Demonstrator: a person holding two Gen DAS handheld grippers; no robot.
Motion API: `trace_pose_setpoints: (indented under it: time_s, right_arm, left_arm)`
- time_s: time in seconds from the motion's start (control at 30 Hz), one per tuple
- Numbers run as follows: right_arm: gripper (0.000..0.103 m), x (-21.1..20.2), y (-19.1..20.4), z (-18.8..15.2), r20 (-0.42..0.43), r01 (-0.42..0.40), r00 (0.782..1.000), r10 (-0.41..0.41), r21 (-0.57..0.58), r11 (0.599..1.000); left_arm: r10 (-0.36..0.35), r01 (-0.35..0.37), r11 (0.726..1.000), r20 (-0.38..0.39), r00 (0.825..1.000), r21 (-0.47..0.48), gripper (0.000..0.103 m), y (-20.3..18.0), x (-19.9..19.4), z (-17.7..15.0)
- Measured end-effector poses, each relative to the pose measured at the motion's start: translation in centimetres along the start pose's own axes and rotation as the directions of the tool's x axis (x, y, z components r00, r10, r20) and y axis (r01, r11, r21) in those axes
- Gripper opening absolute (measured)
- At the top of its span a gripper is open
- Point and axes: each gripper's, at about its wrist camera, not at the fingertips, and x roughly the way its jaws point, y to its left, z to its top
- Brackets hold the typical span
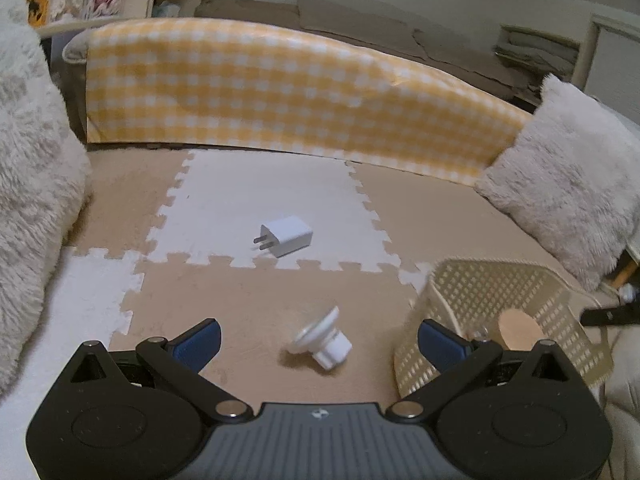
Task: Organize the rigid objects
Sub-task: 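Move the left tool to the white USB charger on the mat, then grasp the white USB charger with the left tool and lift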
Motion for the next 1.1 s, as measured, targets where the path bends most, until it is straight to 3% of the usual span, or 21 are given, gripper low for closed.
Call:
trace_pose_setpoints:
  time_s: [0.47, 0.87, 1.1]
  right_arm:
    - [0.005, 0.0, -0.3, 0.1, -0.003, -0.002, 1.0, 0.002, 0.002, 1.0]
    - [0.005, 0.1, -0.3, 0.1, -0.012, -0.006, 1.0, 0.006, 0.004, 1.0]
    - [0.005, 0.3, -0.4, 0.1, -0.015, -0.013, 1.0, 0.014, 0.011, 1.0]
  left_arm:
    - [0.033, -0.04, 0.991, -0.057, 0.998, -0.131, 0.103, 2.3, 8.2, 3.0]
    - [0.062, -0.095, 0.952, -0.122, 0.991, -0.291, 0.099, 3.1, 14.1, 6.6]
    - [0.155, -0.206, 0.916, -0.169, 0.973, -0.344, 0.099, 3.2, 16.6, 7.9]
